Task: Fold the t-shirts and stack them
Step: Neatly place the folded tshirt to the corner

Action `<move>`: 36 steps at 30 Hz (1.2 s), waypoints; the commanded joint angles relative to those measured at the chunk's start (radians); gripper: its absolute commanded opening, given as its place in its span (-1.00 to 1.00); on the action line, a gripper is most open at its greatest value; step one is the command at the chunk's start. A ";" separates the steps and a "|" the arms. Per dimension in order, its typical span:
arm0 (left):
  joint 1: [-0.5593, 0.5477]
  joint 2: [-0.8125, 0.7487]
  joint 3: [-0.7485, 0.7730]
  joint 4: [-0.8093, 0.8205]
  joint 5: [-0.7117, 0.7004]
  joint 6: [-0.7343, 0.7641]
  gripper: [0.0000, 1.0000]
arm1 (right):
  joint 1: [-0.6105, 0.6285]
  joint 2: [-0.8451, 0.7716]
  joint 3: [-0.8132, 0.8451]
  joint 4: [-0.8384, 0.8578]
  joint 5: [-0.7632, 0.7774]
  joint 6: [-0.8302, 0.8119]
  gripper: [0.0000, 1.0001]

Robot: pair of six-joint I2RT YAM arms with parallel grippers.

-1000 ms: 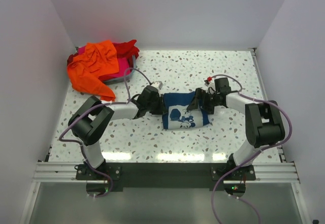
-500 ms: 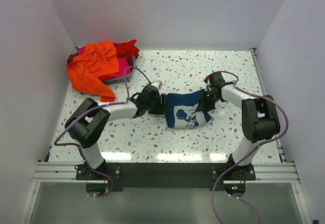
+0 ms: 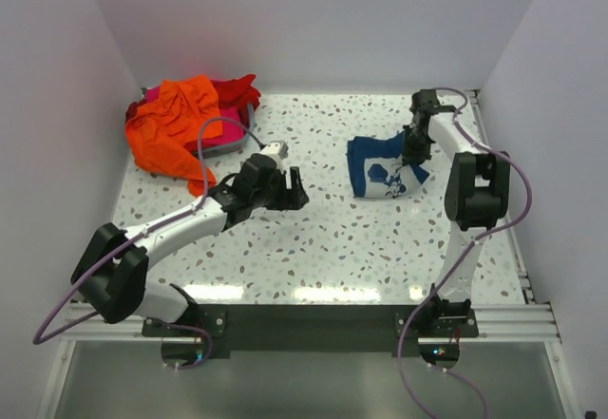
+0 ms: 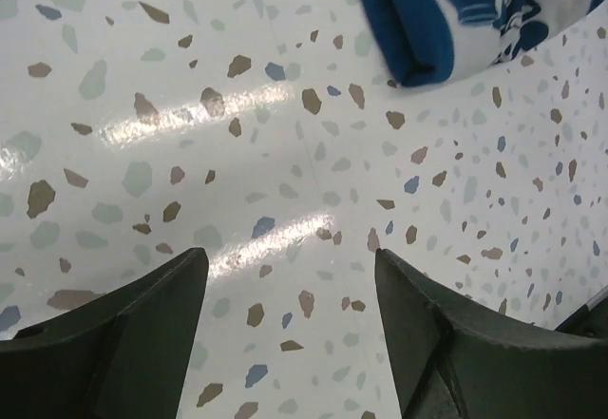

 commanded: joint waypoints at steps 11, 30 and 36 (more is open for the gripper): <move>0.001 -0.103 -0.119 -0.084 -0.015 -0.010 0.51 | -0.153 0.326 0.486 -0.122 0.317 -0.150 -1.00; -0.001 -0.077 -0.145 -0.105 -0.014 -0.038 0.52 | -0.267 0.423 0.646 -0.030 0.474 -0.130 -1.00; 0.001 -0.079 -0.139 -0.116 -0.014 -0.038 0.61 | -0.294 0.409 0.637 -0.010 0.509 -0.097 -0.99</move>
